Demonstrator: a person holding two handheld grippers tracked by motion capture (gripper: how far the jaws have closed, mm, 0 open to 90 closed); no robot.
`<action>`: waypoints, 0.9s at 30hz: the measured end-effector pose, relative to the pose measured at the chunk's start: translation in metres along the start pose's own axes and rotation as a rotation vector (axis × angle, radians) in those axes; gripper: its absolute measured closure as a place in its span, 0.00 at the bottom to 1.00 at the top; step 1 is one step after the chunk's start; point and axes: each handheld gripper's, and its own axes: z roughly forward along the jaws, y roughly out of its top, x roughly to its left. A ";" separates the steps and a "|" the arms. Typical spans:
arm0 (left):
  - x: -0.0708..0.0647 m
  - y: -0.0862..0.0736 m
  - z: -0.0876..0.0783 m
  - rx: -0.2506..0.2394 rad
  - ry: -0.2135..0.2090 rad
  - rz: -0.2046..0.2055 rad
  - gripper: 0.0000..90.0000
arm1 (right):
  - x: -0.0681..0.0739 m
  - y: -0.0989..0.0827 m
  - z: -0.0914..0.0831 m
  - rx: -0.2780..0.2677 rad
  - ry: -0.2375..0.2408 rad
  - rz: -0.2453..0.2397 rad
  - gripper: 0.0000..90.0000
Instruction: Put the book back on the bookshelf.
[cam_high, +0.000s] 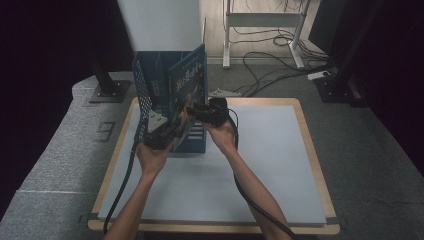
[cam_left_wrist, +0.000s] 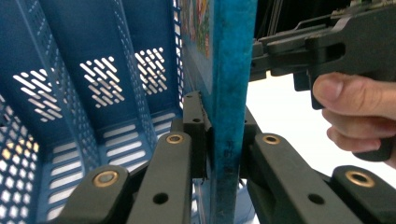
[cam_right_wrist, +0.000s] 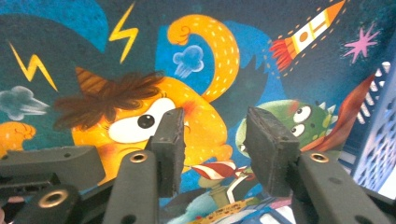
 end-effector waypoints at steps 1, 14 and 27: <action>0.000 0.000 0.002 -0.004 -0.006 -0.010 0.91 | -0.002 0.001 0.001 -0.001 -0.008 -0.001 0.65; 0.003 0.006 0.026 -0.041 -0.019 -0.051 0.88 | -0.018 0.007 0.007 -0.011 -0.051 0.022 0.69; 0.012 0.005 0.043 -0.079 -0.062 -0.105 0.87 | -0.024 0.022 0.012 -0.019 -0.108 0.010 0.72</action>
